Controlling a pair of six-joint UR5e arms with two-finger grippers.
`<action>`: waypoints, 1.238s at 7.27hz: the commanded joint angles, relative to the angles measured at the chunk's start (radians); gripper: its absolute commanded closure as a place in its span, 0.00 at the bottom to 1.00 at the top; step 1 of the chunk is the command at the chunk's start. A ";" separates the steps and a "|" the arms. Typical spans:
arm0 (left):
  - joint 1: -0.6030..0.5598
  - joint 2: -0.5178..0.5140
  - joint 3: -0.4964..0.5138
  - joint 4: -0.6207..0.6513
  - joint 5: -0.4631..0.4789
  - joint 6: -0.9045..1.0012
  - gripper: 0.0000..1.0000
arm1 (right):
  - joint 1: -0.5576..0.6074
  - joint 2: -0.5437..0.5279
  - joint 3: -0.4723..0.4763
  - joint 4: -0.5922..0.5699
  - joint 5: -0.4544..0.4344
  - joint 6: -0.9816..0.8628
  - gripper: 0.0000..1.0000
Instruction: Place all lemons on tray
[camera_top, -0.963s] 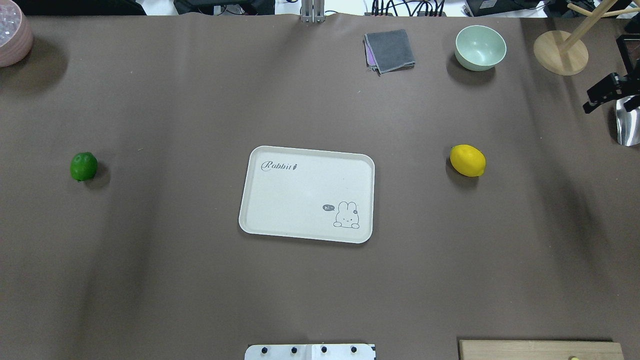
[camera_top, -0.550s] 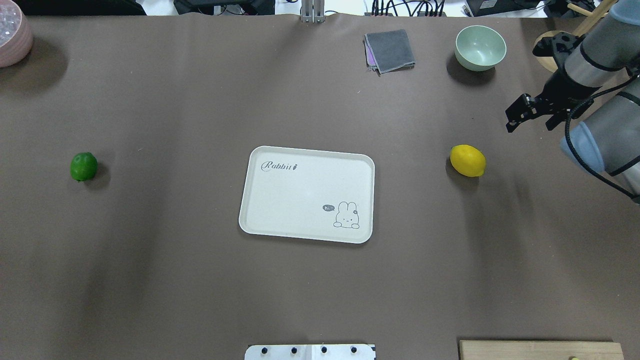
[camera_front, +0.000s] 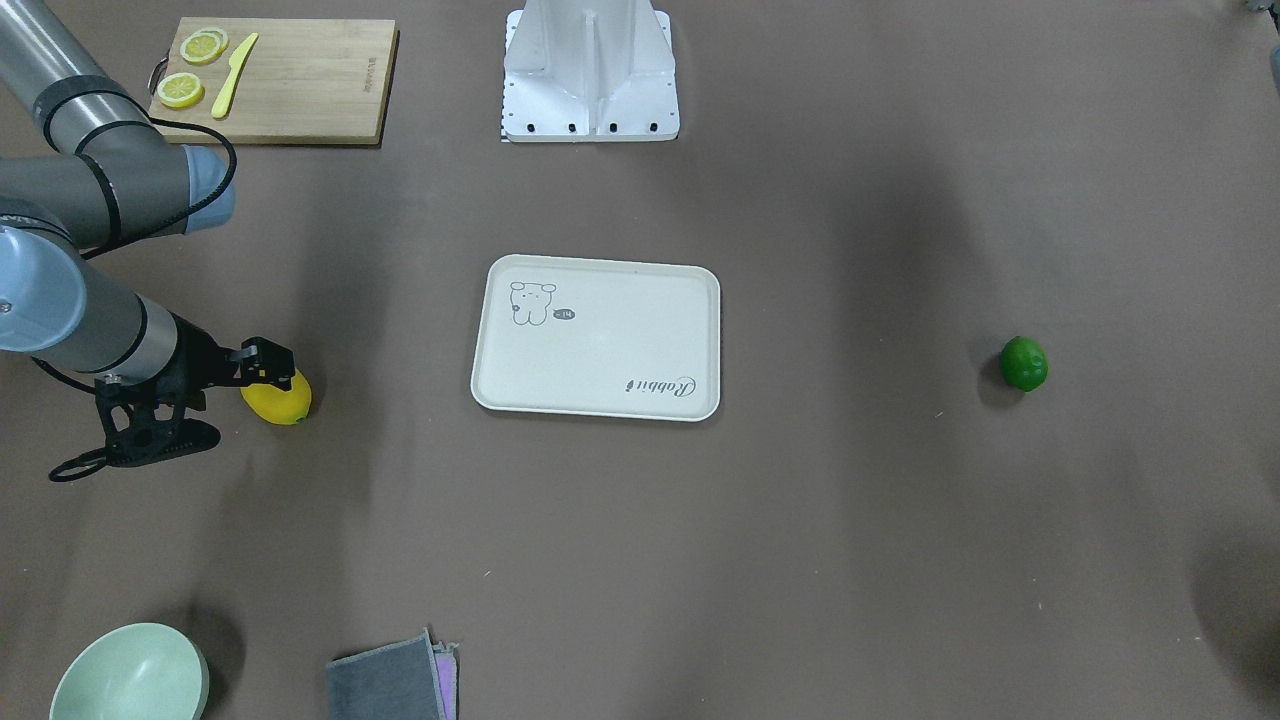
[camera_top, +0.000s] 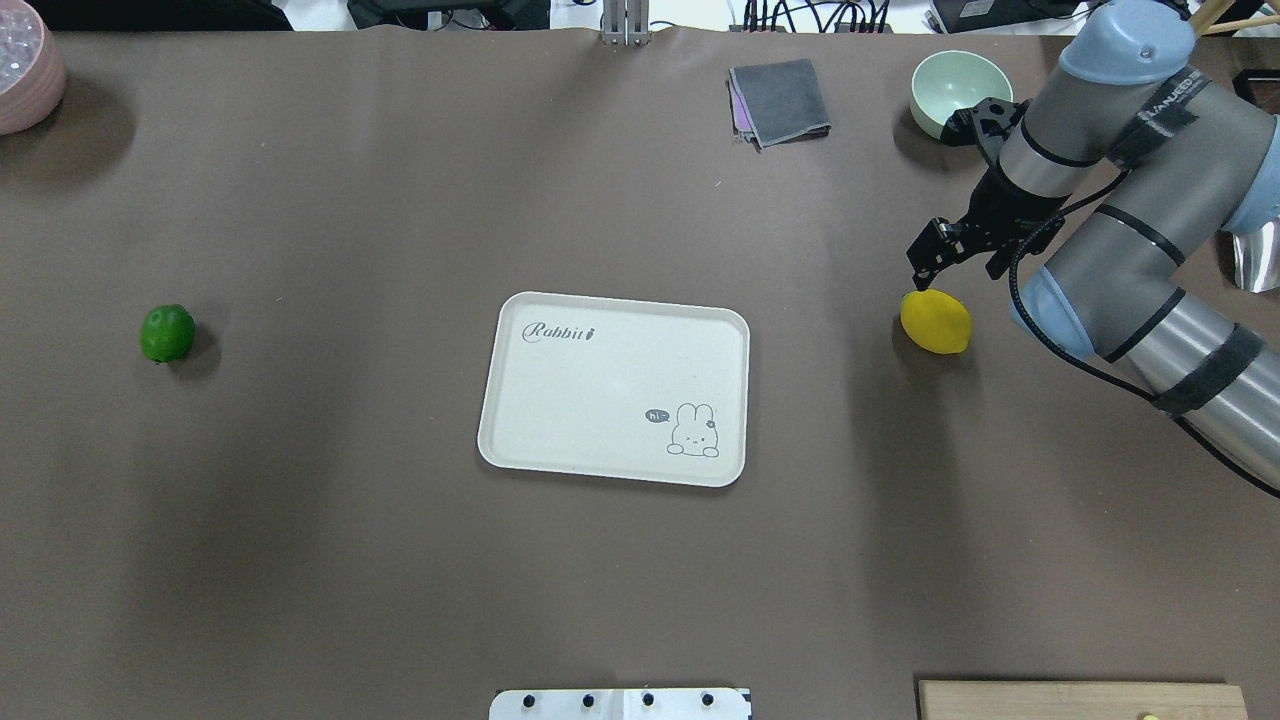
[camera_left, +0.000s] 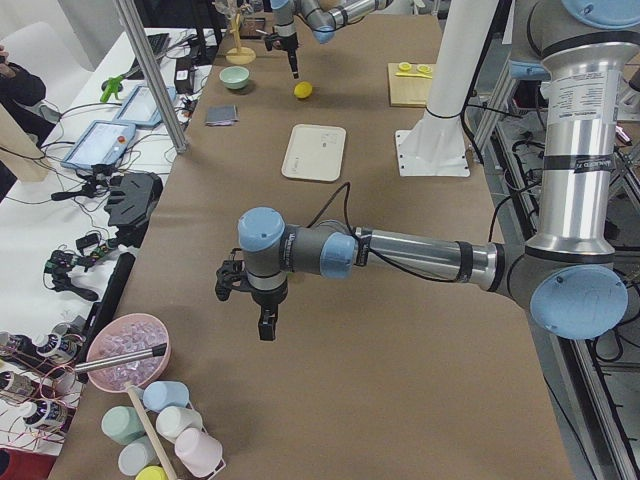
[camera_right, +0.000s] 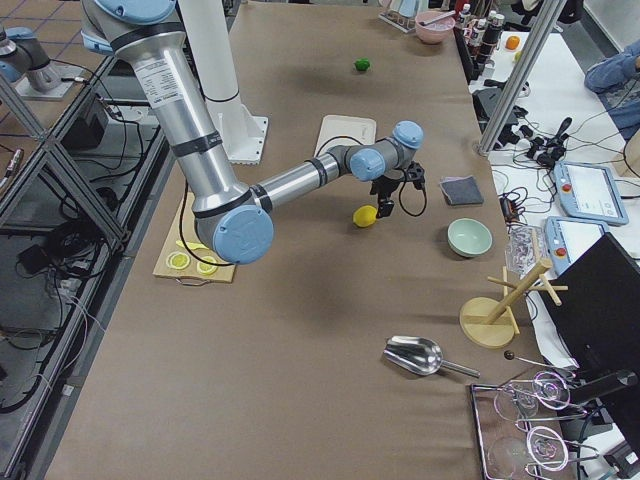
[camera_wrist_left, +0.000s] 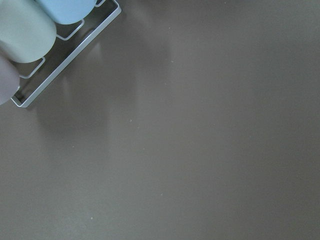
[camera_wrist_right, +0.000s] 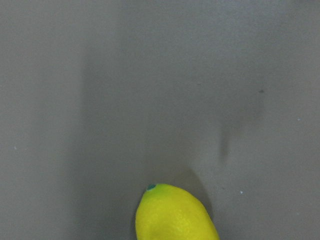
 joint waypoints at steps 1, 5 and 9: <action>0.084 -0.142 -0.024 0.090 -0.047 -0.211 0.01 | -0.027 -0.004 -0.033 0.051 -0.001 -0.004 0.00; 0.299 -0.251 0.129 -0.048 -0.037 -0.361 0.02 | -0.045 -0.001 -0.106 0.115 -0.002 -0.007 0.00; 0.385 -0.251 0.205 -0.118 -0.039 -0.366 0.02 | -0.057 -0.003 -0.112 0.115 0.005 -0.012 0.55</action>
